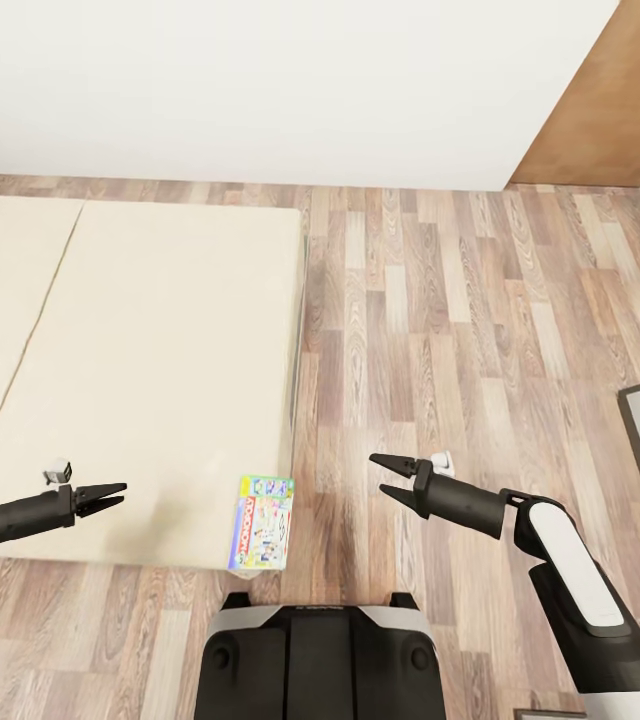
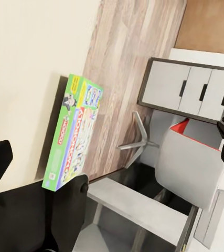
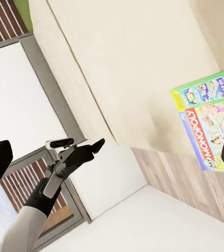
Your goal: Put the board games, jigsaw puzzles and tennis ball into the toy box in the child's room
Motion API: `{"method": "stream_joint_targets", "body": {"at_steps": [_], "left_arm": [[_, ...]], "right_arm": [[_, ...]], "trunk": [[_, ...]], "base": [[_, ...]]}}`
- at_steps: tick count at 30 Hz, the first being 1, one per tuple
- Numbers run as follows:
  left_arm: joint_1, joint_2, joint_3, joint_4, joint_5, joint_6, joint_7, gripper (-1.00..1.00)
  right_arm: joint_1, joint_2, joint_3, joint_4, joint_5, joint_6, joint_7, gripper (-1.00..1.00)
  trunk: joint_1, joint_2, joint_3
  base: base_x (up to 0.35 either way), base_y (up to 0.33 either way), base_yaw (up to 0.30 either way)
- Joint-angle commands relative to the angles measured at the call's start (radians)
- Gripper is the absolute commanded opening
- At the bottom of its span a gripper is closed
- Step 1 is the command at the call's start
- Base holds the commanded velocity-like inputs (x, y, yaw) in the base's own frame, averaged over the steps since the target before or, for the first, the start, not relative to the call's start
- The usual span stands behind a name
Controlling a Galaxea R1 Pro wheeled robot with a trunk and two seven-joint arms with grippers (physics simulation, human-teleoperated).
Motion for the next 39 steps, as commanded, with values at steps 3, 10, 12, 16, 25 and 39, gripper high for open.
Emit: {"method": "stream_joint_targets", "body": {"at_steps": [3, 10, 12, 16, 25, 39], "left_arm": [[-0.001, -0.001, 0.006, 0.000, -0.011, 0.010, -0.008, 1.00], [0.000, -0.001, 0.006, 0.000, -0.010, 0.009, -0.008, 1.00], [0.000, -0.001, 0.006, 0.000, -0.011, 0.009, -0.008, 1.00], [0.001, -0.001, 0.006, 0.000, -0.011, 0.009, -0.008, 1.00], [0.002, -0.001, 0.006, 0.000, -0.011, 0.009, -0.008, 1.00], [0.003, -0.002, 0.005, 0.000, -0.011, 0.009, -0.008, 1.00]], "right_arm": [[-0.001, -0.001, 0.001, 0.000, -0.002, 0.002, -0.002, 1.00], [0.000, -0.002, 0.000, 0.000, -0.003, 0.002, -0.002, 1.00], [0.000, -0.002, 0.000, 0.000, -0.003, 0.002, -0.002, 1.00], [0.000, -0.002, 0.001, 0.000, -0.002, 0.002, -0.002, 1.00], [0.000, -0.002, 0.000, 0.000, -0.002, 0.002, -0.002, 1.00], [0.000, -0.002, 0.000, 0.000, -0.002, 0.002, -0.002, 1.00]], "trunk": [[0.001, -0.001, 0.004], [0.001, -0.001, 0.016], [0.001, -0.001, 0.019], [0.001, -0.001, 0.025], [0.001, -0.001, 0.040], [0.001, -0.001, 0.063]], "base": [[0.000, 0.000, 0.001], [0.000, 0.000, 0.047], [0.000, 0.000, 0.065], [0.000, 0.000, 0.068], [0.000, 0.000, 0.071], [0.000, 0.000, 0.072]]}}
